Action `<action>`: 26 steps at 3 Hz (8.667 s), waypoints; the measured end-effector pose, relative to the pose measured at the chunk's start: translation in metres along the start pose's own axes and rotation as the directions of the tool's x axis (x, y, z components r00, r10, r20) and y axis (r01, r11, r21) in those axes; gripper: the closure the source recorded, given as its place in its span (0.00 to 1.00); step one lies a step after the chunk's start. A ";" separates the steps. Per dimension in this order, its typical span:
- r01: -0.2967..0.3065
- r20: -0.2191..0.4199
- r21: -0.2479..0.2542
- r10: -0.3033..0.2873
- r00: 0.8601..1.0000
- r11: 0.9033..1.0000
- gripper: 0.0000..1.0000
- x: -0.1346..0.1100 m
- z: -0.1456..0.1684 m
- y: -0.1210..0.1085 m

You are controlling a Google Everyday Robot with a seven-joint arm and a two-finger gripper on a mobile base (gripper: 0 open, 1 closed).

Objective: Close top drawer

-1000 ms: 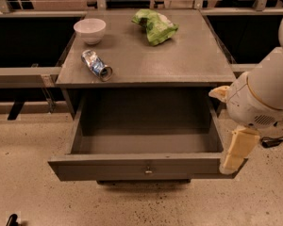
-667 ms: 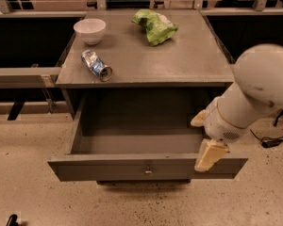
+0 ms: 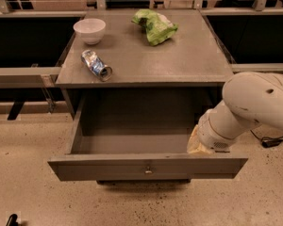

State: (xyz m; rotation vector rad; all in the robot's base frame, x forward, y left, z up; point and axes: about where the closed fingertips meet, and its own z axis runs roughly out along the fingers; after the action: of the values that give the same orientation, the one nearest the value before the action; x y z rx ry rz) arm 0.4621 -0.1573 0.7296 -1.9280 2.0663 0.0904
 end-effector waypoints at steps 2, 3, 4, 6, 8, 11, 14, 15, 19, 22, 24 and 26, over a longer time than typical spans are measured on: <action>0.023 -0.019 -0.021 -0.024 1.000 0.999 1.00 0.008 0.005 -0.001; 0.036 -0.029 -0.072 -0.038 0.999 0.997 1.00 0.000 -0.001 0.004; 0.008 -0.076 -0.148 -0.019 0.997 0.989 1.00 -0.001 -0.010 0.021; 0.012 0.001 -0.177 -0.012 1.000 0.984 1.00 0.018 0.060 0.100; 0.005 0.018 -0.106 -0.003 1.000 0.994 1.00 0.017 0.066 0.088; 0.009 0.014 0.013 -0.009 1.000 1.000 1.00 0.024 0.185 0.079; 0.015 0.017 0.037 -0.015 1.000 0.999 0.28 0.022 0.186 0.072; 0.015 0.017 0.037 -0.015 1.000 0.999 0.04 0.022 0.186 0.072; 0.034 0.049 -0.042 -0.032 0.998 0.999 0.49 0.031 0.207 0.064; 0.080 0.095 -0.255 -0.057 0.994 0.964 1.00 0.053 0.311 0.023; 0.094 0.073 -0.336 -0.073 0.995 0.937 1.00 0.024 0.372 -0.006; 0.054 0.067 -0.259 -0.037 0.997 0.964 1.00 0.026 0.324 -0.028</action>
Offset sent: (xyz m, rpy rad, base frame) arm 0.0021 -0.0053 -0.0058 -0.0193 0.0128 0.0220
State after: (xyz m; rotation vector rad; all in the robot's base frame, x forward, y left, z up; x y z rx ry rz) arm 0.5478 -0.1014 0.4199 -2.0923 2.0539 0.4269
